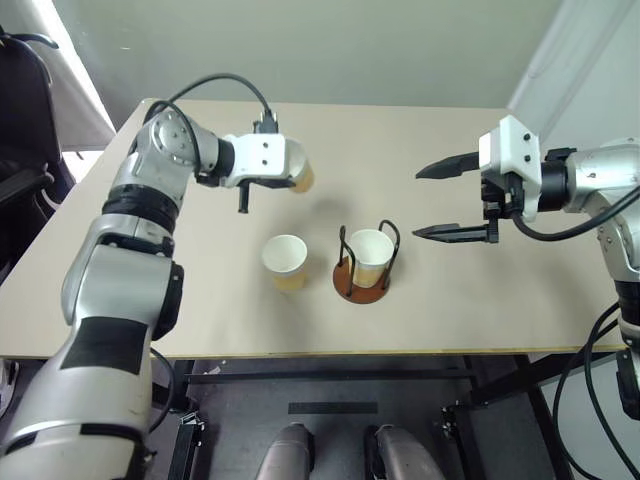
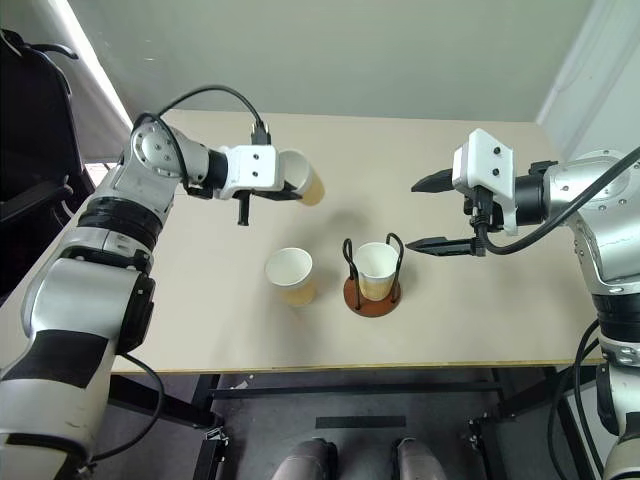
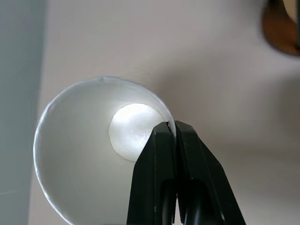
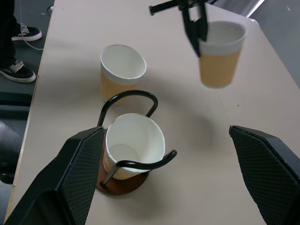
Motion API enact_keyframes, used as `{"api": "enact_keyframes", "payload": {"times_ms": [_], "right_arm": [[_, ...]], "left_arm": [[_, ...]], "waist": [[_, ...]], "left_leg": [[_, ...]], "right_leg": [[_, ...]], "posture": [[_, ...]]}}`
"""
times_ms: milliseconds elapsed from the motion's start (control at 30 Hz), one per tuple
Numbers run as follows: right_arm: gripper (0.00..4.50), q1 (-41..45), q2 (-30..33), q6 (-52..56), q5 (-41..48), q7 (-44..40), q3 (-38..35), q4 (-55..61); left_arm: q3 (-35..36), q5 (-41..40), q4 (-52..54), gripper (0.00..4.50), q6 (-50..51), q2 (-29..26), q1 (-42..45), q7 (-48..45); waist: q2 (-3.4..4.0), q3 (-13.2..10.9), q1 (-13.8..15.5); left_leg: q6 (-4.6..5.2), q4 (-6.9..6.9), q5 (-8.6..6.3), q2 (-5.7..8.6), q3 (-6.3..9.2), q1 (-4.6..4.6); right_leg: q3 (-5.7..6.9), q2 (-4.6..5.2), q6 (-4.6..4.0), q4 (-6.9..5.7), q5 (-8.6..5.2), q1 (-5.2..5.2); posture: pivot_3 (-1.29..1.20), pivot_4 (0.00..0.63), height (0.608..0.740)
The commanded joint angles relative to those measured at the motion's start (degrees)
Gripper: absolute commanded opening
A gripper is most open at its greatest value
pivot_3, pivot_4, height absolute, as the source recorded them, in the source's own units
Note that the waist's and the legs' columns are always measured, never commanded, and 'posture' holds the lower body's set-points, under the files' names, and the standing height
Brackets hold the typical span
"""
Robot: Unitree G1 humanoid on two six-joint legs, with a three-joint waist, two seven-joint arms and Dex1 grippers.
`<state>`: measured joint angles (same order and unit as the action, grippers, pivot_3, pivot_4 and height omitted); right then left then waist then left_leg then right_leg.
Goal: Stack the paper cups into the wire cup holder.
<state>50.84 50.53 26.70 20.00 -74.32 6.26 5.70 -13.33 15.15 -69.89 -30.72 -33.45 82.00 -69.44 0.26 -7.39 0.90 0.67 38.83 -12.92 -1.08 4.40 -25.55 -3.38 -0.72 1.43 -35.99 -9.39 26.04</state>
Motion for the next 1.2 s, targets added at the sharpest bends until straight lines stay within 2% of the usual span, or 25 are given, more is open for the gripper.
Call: {"api": "enact_keyframes", "payload": {"times_ms": [33,267,433,500,667,1000,1200], "right_arm": [[4.35,0.0,1.0,1.5,1.3,-0.8,-0.9,3.1],[4.35,1.1,0.3,3.4,1.2,0.0,-1.1,3.0],[4.35,1.4,-0.1,5.2,2.3,0.5,-1.6,3.7],[4.35,1.4,-0.1,5.7,2.6,0.6,-1.8,3.8],[4.35,1.4,0.0,6.4,2.9,0.5,-1.8,4.2],[4.35,-0.4,-0.1,7.2,2.3,2.8,-1.1,5.6],[4.35,-1.1,-0.2,7.4,1.8,4.0,-1.0,5.2]], "left_arm": [[3.8,-4.8,3.1,0.06,1.9,1.9,3.1,-0.2],[7.5,-12.6,10.4,0.06,11.0,6.3,2.7,-6.8],[5.8,-16.3,19.8,0.06,21.6,4.6,0.3,-18.7],[3.0,-19.5,25.0,0.06,27.3,2.4,-1.0,-22.3],[-3.3,-25.3,31.3,0.06,33.4,-2.2,-2.3,-23.1],[0.0,-29.6,32.7,0.06,39.7,0.9,-0.1,-23.0],[-4.1,-33.3,36.9,0.06,42.4,-1.1,-1.8,-23.1]], "waist": [[0.01,0.0,0.1],[0.02,0.0,0.0],[0.05,0.0,-0.2],[0.05,0.0,-0.3],[0.05,0.0,-0.4],[0.06,0.0,0.2],[0.07,0.0,-0.1]], "left_leg": [[0.04,0.08,-0.03,0.01,-0.04,-0.05],[0.16,0.4,-0.09,-0.01,-0.13,-0.46],[0.16,0.37,-0.09,-0.06,-0.23,-0.43],[0.16,0.38,-0.08,-0.04,-0.31,-0.42],[0.15,0.46,-0.07,-0.17,-0.3,-0.42],[0.21,0.6,-0.07,-0.13,-0.25,-0.45],[0.2,0.59,-0.06,-0.17,-0.25,-0.43]], "right_leg": [[0.04,-0.04,0.02,0.0,0.0,0.02],[-0.04,0.05,0.26,0.03,0.13,0.22],[-0.07,-0.03,0.27,0.01,0.14,0.27],[-0.06,-0.1,0.27,0.01,0.14,0.28],[-0.08,-0.1,0.28,-0.03,0.14,0.29],[-0.01,0.01,0.28,-0.02,0.14,0.19],[-0.07,-0.02,0.3,-0.02,0.15,0.19]], "posture": [[0.0,0.15,0.74],[0.0,0.15,0.74],[0.0,0.15,0.74],[0.0,0.15,0.74],[0.0,0.15,0.74],[0.0,0.15,0.74],[0.0,0.15,0.74]]}}
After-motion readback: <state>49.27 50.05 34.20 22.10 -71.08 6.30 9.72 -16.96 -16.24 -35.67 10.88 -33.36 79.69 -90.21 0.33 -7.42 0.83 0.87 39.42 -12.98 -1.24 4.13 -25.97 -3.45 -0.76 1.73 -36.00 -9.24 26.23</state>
